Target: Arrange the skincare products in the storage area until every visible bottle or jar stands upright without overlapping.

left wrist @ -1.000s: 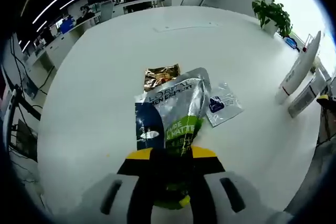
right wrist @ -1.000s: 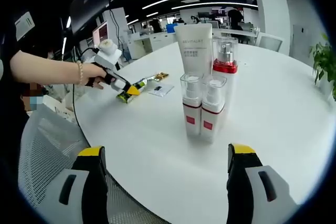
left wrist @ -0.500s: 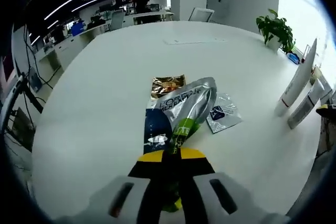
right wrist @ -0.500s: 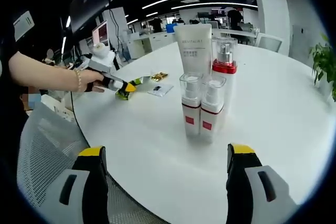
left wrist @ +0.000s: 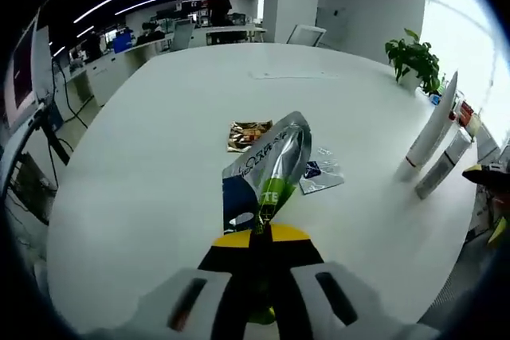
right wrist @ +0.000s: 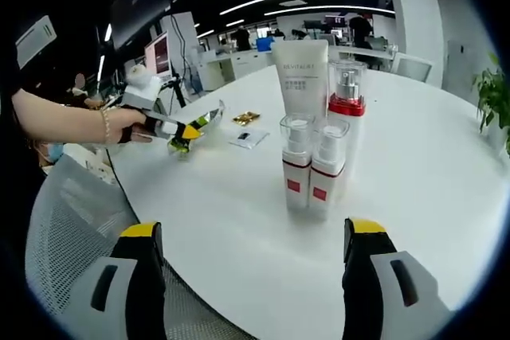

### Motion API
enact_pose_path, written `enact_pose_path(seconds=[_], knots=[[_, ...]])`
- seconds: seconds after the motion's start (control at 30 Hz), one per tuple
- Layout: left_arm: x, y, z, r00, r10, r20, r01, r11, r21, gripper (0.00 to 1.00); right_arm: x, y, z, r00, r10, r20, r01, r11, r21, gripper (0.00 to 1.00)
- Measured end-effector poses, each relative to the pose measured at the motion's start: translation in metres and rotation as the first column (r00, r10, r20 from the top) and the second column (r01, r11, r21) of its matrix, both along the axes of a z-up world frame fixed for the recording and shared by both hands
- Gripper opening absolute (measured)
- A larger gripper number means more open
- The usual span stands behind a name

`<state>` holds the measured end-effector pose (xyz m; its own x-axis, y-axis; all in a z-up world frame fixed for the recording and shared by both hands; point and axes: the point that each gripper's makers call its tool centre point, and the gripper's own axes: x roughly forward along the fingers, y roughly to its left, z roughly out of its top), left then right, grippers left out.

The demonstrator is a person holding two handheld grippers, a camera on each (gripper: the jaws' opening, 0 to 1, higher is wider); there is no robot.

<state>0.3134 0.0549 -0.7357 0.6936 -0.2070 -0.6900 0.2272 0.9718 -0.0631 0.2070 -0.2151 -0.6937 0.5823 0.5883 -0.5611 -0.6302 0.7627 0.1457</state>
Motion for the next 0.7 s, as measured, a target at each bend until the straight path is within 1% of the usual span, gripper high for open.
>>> enact_pose_path(seconds=[0.07,0.2,0.33,0.37,0.4,0.57,0.7], knots=[[0.000,-0.001,0.004,1.000,-0.002,0.006,0.002,1.000,-0.005,0.00,0.000,0.001,0.001,1.000,0.004,0.002,-0.004,1.000,0.006,0.93],[-0.010,-0.005,0.019,1.000,-0.012,0.023,0.012,1.000,-0.019,0.00,-0.002,0.004,0.004,1.000,0.014,0.009,-0.014,1.000,0.012,0.92],[-0.016,-0.008,0.027,0.999,-0.028,0.037,0.029,0.999,-0.015,0.00,-0.002,0.006,0.005,1.000,0.025,0.014,-0.026,1.000,0.017,0.92],[-0.016,-0.006,0.026,0.999,-0.032,0.042,0.033,0.999,-0.013,0.00,-0.003,0.007,0.006,1.000,0.028,0.013,-0.028,0.999,0.021,0.92],[-0.018,-0.006,0.029,0.998,-0.036,0.048,0.036,0.999,-0.013,0.00,-0.003,0.007,0.006,0.999,0.031,0.014,-0.032,0.999,0.022,0.92],[-0.031,-0.010,0.038,0.997,-0.037,0.066,0.039,0.999,-0.024,0.00,-0.004,0.009,0.007,0.999,0.040,0.018,-0.041,0.999,0.032,0.91],[-0.035,-0.012,0.044,0.996,-0.041,0.074,0.043,0.999,-0.032,0.00,-0.004,0.011,0.008,0.999,0.048,0.023,-0.049,0.998,0.037,0.91]])
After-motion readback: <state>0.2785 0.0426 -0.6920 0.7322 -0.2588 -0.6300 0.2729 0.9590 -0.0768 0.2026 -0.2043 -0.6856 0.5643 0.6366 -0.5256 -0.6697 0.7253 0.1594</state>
